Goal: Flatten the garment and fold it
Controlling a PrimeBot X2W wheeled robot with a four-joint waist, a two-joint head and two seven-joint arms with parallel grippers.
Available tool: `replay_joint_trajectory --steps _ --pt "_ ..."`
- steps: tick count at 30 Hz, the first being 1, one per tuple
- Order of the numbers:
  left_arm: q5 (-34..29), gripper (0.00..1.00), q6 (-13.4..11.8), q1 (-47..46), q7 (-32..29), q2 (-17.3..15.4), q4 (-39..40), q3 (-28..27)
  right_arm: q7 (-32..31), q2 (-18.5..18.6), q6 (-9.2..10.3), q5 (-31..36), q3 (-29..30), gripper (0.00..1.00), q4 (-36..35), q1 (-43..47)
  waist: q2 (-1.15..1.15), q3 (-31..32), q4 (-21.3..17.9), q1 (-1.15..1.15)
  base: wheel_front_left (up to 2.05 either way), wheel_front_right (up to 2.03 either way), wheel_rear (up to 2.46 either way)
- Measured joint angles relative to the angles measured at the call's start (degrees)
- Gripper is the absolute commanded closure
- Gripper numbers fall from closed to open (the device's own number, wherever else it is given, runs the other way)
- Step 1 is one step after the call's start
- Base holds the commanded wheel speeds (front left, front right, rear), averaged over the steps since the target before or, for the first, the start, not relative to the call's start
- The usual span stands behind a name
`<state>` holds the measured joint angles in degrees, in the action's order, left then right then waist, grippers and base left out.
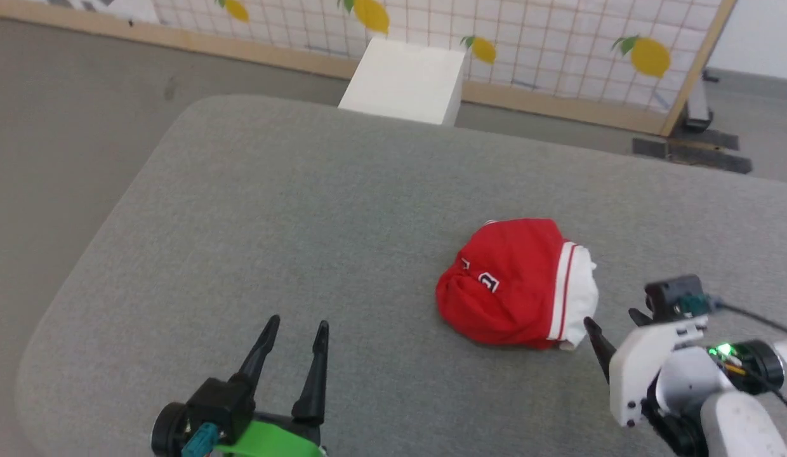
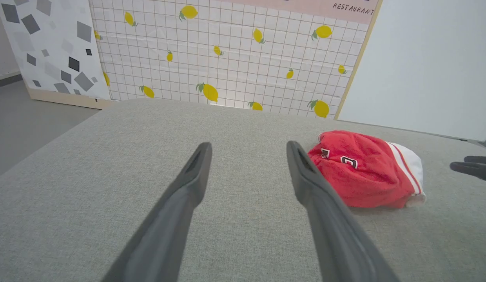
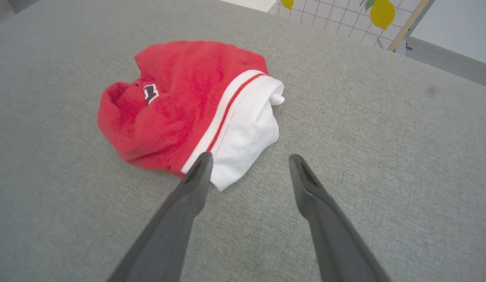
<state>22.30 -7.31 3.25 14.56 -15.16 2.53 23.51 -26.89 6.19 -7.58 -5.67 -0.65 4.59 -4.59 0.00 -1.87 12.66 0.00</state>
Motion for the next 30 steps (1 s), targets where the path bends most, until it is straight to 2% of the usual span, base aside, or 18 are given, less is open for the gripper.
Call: replay_joint_trajectory --steps 6,12,13,14,15,21,24,25,30 --pt "-1.3 0.0 1.85 -2.3 0.0 2.64 -1.68 -0.41 -12.67 2.16 0.0 -0.6 -0.36 0.0 7.32 -6.57 0.0 -2.56 3.46 0.0 0.0 0.0 0.0" --pt "-2.69 0.0 3.34 -3.06 0.0 4.86 -2.53 -1.16 -14.95 2.96 0.0 -0.56 -1.12 0.0 11.07 -9.33 0.0 -5.15 6.18 0.0 0.0 0.0 0.0" --pt "-2.8 0.0 3.65 -3.07 0.0 5.22 -2.65 -1.41 -14.88 3.12 0.0 -0.45 -1.14 0.11 11.55 -9.48 0.0 -5.59 6.49 0.0 0.0 0.0 0.0" --pt "-2.98 0.0 3.78 -3.07 0.0 5.48 -2.77 -1.6 -14.79 3.28 0.0 -0.3 -1.18 0.64 11.95 -9.55 0.0 -5.91 6.69 0.0 0.0 0.0 0.0" --pt "-3.2 0.0 3.94 -3.07 0.0 5.8 -2.98 -1.88 -14.34 3.65 -0.01 0.07 -1.4 1.0 12.28 -9.56 0.0 -6.29 6.9 0.0 0.0 0.0 0.0" --pt "-3.7 0.0 5.39 -3.05 0.0 6.48 -4.34 -3.03 -12.59 4.19 -0.01 0.68 -1.9 1.0 11.16 -9.49 0.0 -6.78 6.1 0.0 0.0 0.0 0.0" --pt "-3.91 0.0 5.84 -2.94 0.0 6.79 -4.85 -3.88 -12.43 4.21 -0.01 0.64 0.94 1.0 7.05 -7.43 0.0 -6.33 4.83 0.0 0.0 0.0 0.0" --pt "-4.1 0.0 6.14 -2.66 0.0 7.05 -5.09 -4.49 -12.5 4.16 -0.01 0.49 3.19 1.0 3.33 -4.81 0.0 -5.79 3.6 0.0 0.0 0.0 0.0" --pt "-4.87 0.0 7.09 -2.13 0.11 7.56 -5.65 -4.74 -14.18 4.07 -0.01 0.68 8.66 1.0 -4.37 3.56 0.0 -4.0 0.01 0.0 0.0 0.0 0.0"
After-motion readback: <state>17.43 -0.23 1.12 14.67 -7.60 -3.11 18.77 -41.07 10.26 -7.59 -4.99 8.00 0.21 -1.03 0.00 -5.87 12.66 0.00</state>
